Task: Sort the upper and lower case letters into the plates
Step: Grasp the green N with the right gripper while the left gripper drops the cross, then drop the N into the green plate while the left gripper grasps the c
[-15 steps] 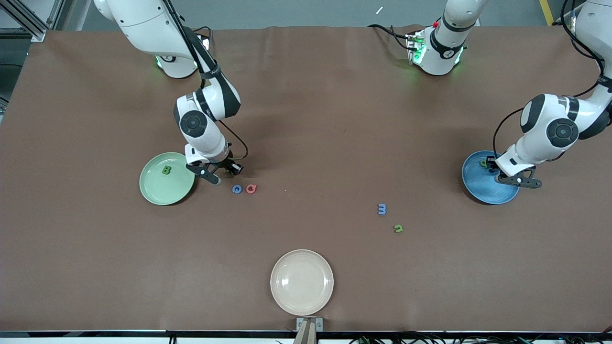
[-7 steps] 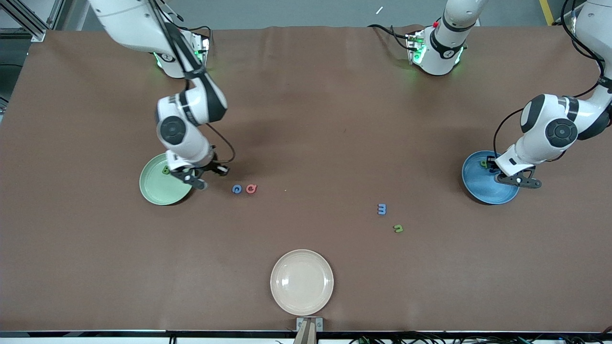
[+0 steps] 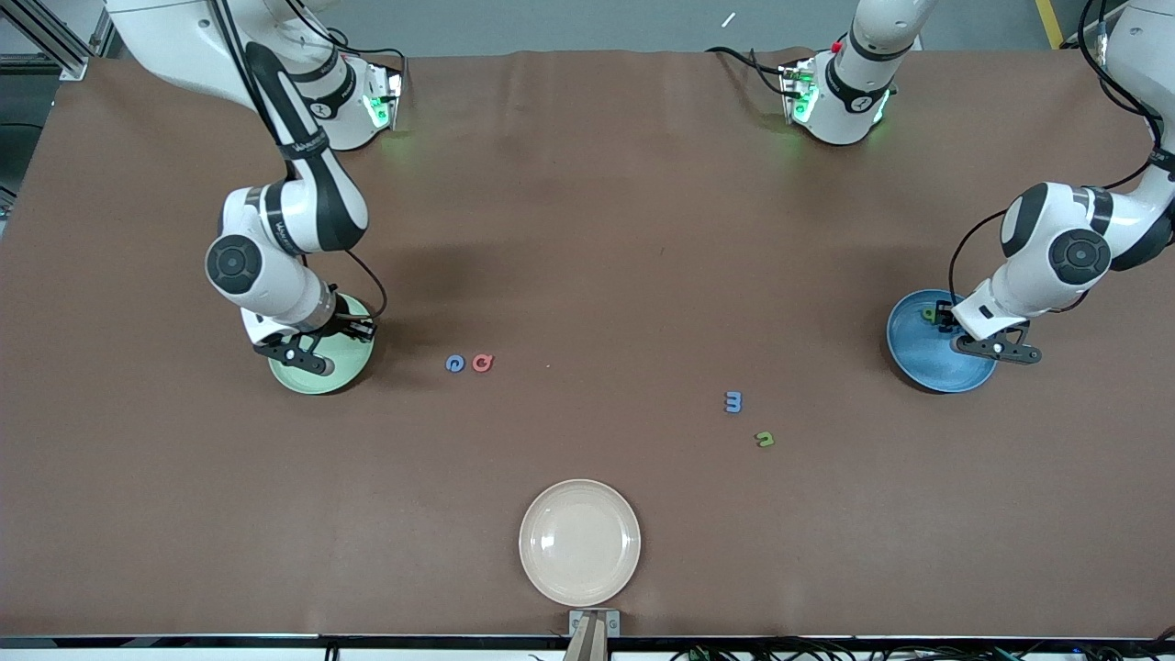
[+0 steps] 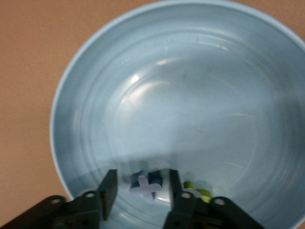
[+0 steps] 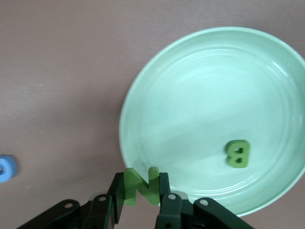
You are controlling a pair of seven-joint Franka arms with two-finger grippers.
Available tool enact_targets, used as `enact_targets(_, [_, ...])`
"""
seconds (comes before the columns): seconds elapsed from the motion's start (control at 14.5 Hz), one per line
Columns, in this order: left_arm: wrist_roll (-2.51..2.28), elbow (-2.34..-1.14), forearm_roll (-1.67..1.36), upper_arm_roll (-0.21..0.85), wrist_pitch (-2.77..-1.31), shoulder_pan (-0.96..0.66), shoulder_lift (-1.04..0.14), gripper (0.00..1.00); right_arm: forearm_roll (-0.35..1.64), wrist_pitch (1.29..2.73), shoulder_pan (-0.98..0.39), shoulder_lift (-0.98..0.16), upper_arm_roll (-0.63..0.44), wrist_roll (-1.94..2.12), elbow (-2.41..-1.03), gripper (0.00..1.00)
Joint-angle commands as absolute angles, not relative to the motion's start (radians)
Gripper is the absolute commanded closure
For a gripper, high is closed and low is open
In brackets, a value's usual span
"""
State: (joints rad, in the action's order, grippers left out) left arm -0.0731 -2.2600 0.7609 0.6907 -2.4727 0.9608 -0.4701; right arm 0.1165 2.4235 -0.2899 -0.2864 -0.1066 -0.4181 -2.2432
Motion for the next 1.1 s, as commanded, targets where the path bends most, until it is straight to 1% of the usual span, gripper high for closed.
enact_targets(0.0, [-0.058,-2.261,0.746,0.738,-2.441,0.966,-0.404,0.00,0.114,2.433,-0.235,-0.272,-0.092,-0.353,-2.286,0.99])
enact_targets(0.28, [-0.092,-2.231,0.594,0.862,-2.387,0.966,-0.362,0.00,0.114,2.460,-0.206,-0.293,-0.092,-0.318,-2.299,0.98])
enact_targets(0.41, [-0.197,-2.189,0.552,0.940,-2.353,0.965,-0.373,0.00,0.114,2.474,-0.204,-0.308,-0.091,-0.311,-2.301,0.98])
enact_targets(0.55, [-0.332,-2.155,0.549,0.989,-2.335,0.940,-0.403,0.00,0.114,2.476,-0.204,-0.314,-0.091,-0.311,-2.299,0.97])
enact_targets(0.76, [-0.576,-2.067,0.548,0.996,-2.301,0.803,-0.471,0.00,0.114,2.490,-0.209,-0.334,-0.091,-0.311,-2.299,0.97])
enact_targets(0.89, [-0.707,-1.956,0.554,0.989,-2.237,0.706,-0.563,0.00,0.115,2.491,-0.210,-0.342,-0.089,-0.311,-2.298,0.96])
enact_targets(1.03, [-0.826,-1.855,0.564,0.935,-2.206,0.587,-0.636,0.00,0.115,2.493,-0.210,-0.347,-0.089,-0.311,-2.296,0.89])
